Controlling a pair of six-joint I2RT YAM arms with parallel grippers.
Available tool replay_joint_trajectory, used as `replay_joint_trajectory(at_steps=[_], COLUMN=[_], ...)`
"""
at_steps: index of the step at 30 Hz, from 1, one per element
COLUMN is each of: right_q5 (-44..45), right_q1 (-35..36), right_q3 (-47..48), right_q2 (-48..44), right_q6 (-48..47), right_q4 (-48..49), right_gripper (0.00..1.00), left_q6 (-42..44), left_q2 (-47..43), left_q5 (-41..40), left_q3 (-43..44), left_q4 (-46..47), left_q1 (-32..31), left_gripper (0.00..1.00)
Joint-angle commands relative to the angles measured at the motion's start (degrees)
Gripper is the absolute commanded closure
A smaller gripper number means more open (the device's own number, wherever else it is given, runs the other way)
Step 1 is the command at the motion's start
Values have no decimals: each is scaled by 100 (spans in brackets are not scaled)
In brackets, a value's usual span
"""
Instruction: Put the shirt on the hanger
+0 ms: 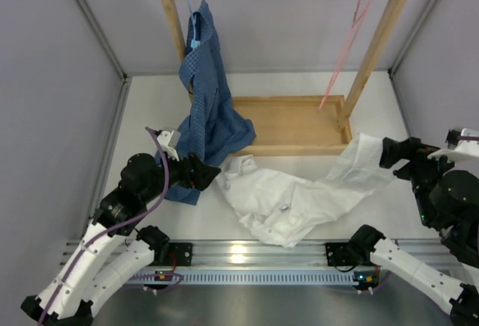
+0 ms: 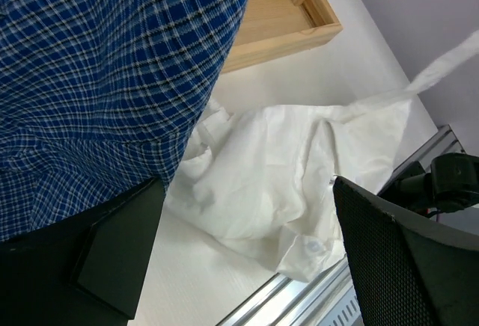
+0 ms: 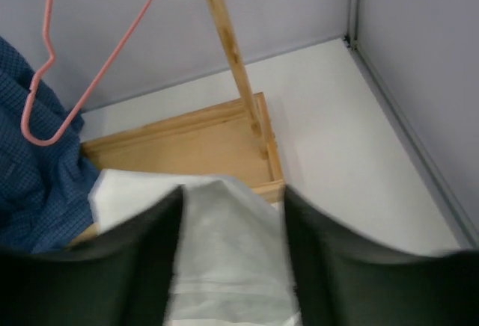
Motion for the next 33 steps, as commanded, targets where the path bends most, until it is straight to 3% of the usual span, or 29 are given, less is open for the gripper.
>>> replay_joint_trajectory(at_steps=[1,6,9,10,13,15,18,20,22,27,29,32,33], right_q5=[-522,-1692,-3158,-4155,-5059,-4966,-5061,-5194,-4653,-4124,-3894,-3744,-3656], right_q1=[-55,-55,-55,-47,58,155,191,357,585,613,613,613,621], right_q3=[250,-189,-636,-812,-1541,-2086,-2719,-3106,-3212,-3222,-3187,-3160,-3143], right_q2=[282,1011,1328,1424,1811,1890,1934,2126,2355,3427,3796,3956,3930], right_q6=[-311,-636,-803,-786,-453,-156,380,566,646,602,594,524,515], right_q4=[-596,-491,219,457,1231,1573,2108,2400,2463,2656,2674,2796,2797], right_gripper=[1,1,1,1,7,9,20,23,23,30,44,73,91], left_q6=[-123,-254,-394,-456,-746,-1078,-1807,-2247,-2503,-2601,-2566,-2435,-2399], left_q2=[22,162,591,707,1199,1706,2471,2824,3360,4397,4478,4417,4373], left_q5=[71,-87,-841,-1148,-2353,-3289,-4207,-4245,-4219,-3885,-3885,-3780,-3762], left_q3=[-180,-355,-505,-514,-401,-252,65,110,110,303,373,338,295], left_q4=[415,380,354,353,345,240,-243,-280,-236,291,379,608,704], left_q1=[-197,-583,-1259,-1766,-2954,-3569,-4659,-4776,-4829,-4996,-5058,-5084,-5084], left_gripper=[2,2,2,2,2,2,2,2,2,2,2,3,4])
